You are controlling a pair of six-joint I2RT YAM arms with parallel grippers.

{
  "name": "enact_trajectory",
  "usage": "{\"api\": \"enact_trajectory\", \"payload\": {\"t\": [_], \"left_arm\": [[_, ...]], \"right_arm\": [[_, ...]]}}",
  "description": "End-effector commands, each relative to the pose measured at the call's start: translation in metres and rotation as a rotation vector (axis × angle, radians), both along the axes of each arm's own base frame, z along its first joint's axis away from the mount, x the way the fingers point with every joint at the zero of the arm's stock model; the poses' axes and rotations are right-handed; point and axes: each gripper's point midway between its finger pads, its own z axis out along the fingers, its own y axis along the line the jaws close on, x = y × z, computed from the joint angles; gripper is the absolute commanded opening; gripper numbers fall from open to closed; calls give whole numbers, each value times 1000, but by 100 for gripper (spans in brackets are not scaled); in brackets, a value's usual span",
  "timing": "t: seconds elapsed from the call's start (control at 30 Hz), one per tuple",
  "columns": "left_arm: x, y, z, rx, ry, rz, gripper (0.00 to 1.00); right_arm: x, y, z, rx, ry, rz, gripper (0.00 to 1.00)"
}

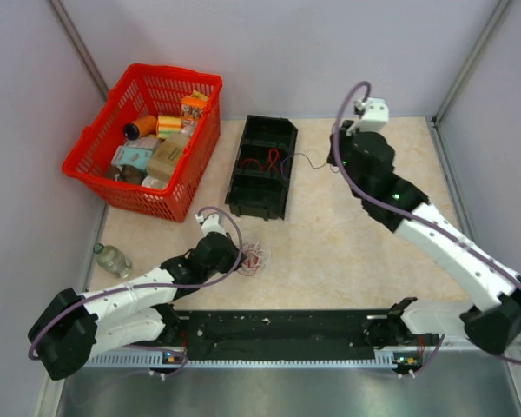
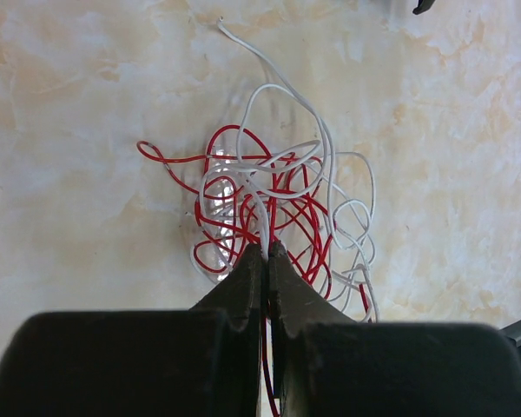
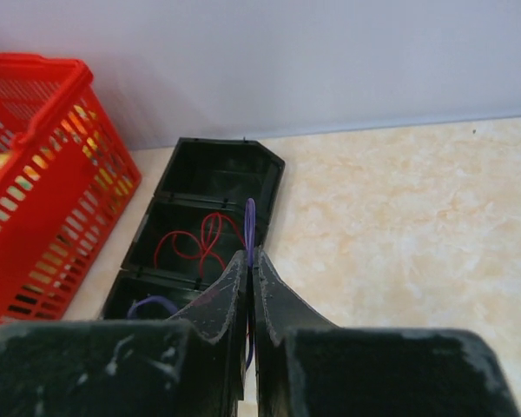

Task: Untangle the cables

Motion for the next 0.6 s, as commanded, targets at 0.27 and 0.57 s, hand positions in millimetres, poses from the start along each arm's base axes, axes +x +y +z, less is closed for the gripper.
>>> {"api": "enact_trajectory", "payload": {"t": [0.27, 0.57], "left_arm": [[4, -14, 19, -85, -92, -61, 0], [4, -15, 19, -95, -103, -71, 0]], "right_arm": [[175, 56, -30, -38, -39, -56, 0], [245, 79, -47, -169, -92, -85, 0]]}}
